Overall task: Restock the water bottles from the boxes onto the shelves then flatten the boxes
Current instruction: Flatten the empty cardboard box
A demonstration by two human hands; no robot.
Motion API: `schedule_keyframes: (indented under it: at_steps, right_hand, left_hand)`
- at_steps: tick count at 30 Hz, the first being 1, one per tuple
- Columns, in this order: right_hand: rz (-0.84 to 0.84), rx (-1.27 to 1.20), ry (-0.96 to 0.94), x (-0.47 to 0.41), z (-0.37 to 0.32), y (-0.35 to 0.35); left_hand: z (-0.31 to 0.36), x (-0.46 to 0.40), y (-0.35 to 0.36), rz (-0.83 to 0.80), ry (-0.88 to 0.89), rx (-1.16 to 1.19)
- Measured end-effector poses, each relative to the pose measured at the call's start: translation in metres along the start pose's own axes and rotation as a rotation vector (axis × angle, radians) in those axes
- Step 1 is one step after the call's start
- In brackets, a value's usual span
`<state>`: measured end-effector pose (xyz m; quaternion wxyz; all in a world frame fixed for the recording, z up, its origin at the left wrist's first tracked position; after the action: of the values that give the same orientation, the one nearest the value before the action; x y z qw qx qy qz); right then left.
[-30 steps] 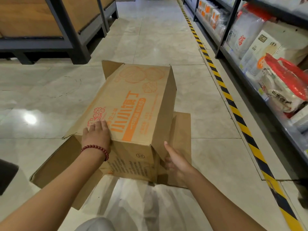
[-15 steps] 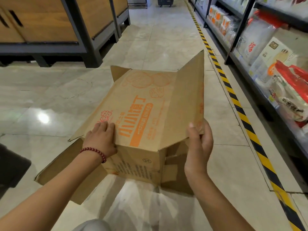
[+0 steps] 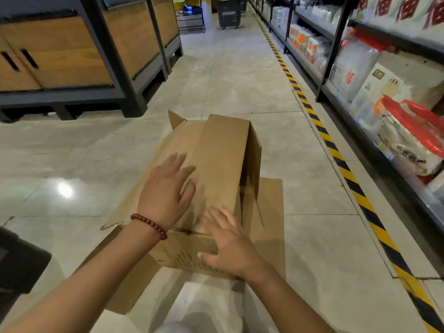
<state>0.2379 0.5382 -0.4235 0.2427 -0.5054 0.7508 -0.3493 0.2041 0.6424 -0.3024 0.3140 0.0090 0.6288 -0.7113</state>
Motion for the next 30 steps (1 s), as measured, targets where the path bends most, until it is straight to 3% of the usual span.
schedule_keyframes:
  at_steps: [2, 4, 9, 14, 22, 30]
  right_hand:
    - [0.030, -0.199, -0.026, -0.003, 0.004, -0.007]
    - [0.130, -0.416, 0.044, -0.001, 0.018, -0.024]
    - [0.435, -0.694, 0.430, 0.017, 0.089, -0.053]
    - [0.426, -0.864, 0.552, 0.002, 0.112, -0.039]
    - [0.296, -0.824, 0.534, -0.022, 0.099, -0.018]
    - [0.516, -0.616, 0.584, 0.014, 0.120, -0.063]
  left_hand:
    - [0.015, 0.008, 0.044, -0.229, -0.051, 0.070]
    - [0.020, 0.018, 0.077, -0.331, -0.173, 0.148]
    - [0.027, 0.023, 0.100, -0.343, -0.253, 0.078]
    - [0.030, 0.030, 0.109, -0.465, -0.224, -0.046]
    - [0.026, 0.045, 0.104, -0.492, -0.191, -0.022]
    - [0.023, 0.038, 0.103, -0.481, -0.192, -0.004]
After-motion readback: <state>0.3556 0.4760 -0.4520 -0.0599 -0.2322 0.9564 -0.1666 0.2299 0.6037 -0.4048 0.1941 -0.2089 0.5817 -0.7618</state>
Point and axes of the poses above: each hand's wrist, its own x-axis away from the middle knuckle, its own y-axis out of the palm, z = x × y, the point moved 8 cm from there along -x, towards the middle knuckle, and after that the axes turned 3 degrees about z, right-handed, at the moved point
